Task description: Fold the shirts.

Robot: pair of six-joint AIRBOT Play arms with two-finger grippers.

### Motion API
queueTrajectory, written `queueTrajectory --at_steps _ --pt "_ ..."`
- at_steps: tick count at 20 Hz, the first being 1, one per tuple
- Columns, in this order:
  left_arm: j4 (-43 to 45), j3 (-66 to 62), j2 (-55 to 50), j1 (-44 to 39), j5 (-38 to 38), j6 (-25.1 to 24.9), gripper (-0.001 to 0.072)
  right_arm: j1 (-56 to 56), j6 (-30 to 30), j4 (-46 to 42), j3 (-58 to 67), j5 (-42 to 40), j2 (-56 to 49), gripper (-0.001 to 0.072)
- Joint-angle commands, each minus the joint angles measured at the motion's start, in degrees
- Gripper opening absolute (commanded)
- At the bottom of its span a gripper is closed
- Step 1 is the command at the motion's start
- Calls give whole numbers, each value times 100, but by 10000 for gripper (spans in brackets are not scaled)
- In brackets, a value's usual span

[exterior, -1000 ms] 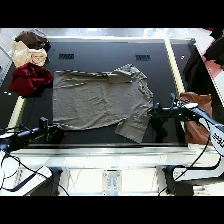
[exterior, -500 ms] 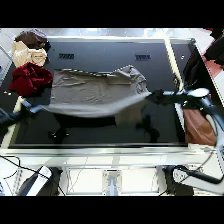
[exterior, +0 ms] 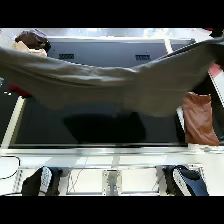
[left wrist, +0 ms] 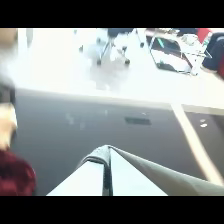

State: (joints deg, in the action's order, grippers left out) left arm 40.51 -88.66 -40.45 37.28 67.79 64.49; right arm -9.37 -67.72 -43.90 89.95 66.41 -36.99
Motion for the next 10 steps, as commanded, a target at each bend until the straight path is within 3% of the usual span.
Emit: queueTrajectory --at_steps 1,5,7,10 --pt "1552 -1370 -361 -964 118 555 7 7 -514 -1071 970 20 173 13" --pt "2083 -1502 -1187 -1801 1064 713 7 7 -686 -1572 1045 905 -498 13" --pt "2177 -1410 -1875 -2192 1119 723 7 7 -704 -1519 944 1344 -1134 14" --pt "2938 -1388 -3171 -2586 1134 1080 7 13 -684 -1327 450 1268 -2306 15"
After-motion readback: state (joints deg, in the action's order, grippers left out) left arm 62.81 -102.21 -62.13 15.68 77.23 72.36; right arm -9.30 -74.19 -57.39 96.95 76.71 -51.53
